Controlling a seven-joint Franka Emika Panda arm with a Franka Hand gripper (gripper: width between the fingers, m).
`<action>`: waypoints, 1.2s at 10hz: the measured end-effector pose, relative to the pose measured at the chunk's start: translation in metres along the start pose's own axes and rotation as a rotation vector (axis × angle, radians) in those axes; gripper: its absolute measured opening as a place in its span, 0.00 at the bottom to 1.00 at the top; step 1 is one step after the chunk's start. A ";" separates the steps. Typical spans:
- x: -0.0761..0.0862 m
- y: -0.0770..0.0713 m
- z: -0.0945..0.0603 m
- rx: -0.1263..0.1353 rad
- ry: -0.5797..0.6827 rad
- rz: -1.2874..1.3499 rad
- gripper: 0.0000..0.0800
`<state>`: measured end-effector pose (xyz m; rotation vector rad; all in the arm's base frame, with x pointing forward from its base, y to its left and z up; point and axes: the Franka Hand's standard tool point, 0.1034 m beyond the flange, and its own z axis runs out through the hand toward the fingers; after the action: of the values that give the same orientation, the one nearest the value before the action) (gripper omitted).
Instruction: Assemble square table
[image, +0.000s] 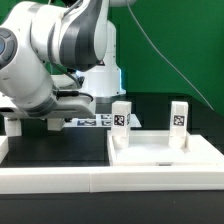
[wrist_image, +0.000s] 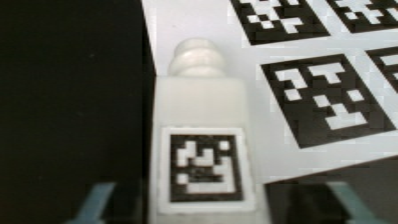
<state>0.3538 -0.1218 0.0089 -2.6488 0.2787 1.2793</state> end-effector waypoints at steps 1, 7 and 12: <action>0.000 -0.001 0.000 -0.001 0.000 -0.001 0.36; 0.001 -0.027 -0.022 -0.020 0.003 -0.039 0.36; -0.001 -0.049 -0.076 -0.019 0.052 -0.085 0.36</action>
Offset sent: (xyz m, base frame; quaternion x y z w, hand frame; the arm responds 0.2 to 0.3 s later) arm 0.0073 0.0094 0.0008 -0.0104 0.0015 -0.0013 0.9999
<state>0.4224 -0.0936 0.0608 -2.6816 0.1602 1.1945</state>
